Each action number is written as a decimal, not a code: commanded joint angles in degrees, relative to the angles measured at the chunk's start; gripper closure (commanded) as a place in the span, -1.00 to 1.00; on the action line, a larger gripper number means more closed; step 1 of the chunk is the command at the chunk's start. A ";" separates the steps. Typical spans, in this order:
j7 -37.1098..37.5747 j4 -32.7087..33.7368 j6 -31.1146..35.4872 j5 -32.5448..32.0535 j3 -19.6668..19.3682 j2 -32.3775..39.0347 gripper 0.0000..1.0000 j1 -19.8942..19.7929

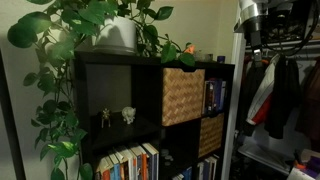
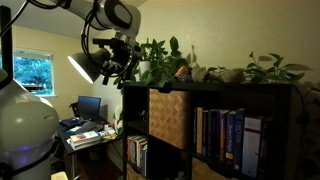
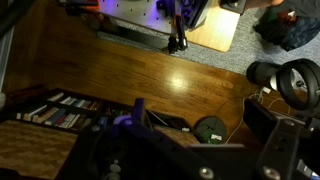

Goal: Put the socks in the basket

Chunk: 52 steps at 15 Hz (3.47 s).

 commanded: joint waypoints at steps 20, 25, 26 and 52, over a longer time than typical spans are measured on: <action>2.01 -2.98 36.37 -2.80 2.07 10.81 -1.00 -1.95; 0.50 -1.72 49.56 -8.93 2.96 15.91 -1.00 -2.81; 0.04 -1.47 51.78 -11.33 3.25 16.69 -1.00 -3.02; -22.78 -2.32 79.34 -16.46 1.07 28.69 -1.00 1.63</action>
